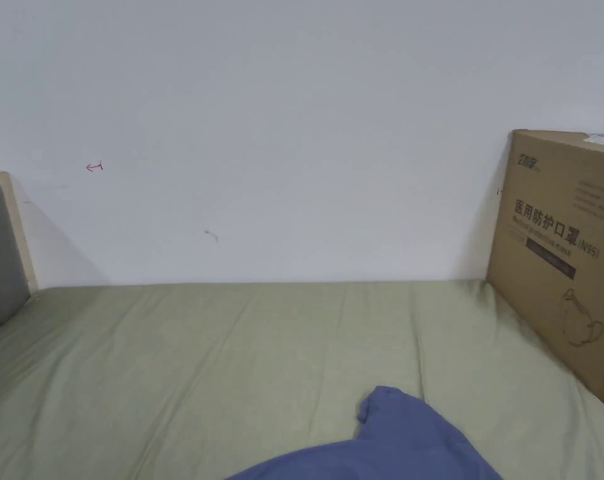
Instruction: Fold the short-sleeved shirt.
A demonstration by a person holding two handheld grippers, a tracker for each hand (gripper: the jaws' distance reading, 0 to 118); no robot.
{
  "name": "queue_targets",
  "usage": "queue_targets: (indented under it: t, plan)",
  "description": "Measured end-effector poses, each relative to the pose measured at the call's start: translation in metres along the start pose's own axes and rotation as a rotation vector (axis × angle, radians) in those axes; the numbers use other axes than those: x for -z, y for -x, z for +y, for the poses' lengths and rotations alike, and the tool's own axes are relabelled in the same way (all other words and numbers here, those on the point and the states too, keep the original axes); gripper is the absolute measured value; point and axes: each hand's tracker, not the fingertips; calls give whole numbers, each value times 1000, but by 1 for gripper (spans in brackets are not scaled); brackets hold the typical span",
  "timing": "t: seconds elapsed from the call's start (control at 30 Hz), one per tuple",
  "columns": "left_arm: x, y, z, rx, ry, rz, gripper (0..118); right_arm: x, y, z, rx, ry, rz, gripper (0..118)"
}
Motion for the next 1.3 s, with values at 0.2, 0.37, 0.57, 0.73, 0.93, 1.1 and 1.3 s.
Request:
queue_targets:
  t: [0.2,0.37,0.57,0.73,0.93,1.1,1.3]
  plan:
    - [-6,-20,-24,54,82,39,15,-7,8,-17,-28,56,-37,7]
    - [-4,-3,-32,-113,91,-14,117,-10,7,-16,124,-28,78,88]
    - [-28,-9,-29,-130,21,-25,115,-33,23,-5,63,-145,-43,116]
    - [-82,-53,-5,46,-295,-1,113,-82,60,29,-81,-423,-50,116]
    - [-125,-100,5,321,-797,43,21,-107,85,48,-155,-850,81,10]
    - [-102,-115,20,357,-826,113,2,-72,82,75,-97,-853,-19,0]
    - [-92,-78,81,139,-602,69,0,-66,76,81,-4,-838,7,0]
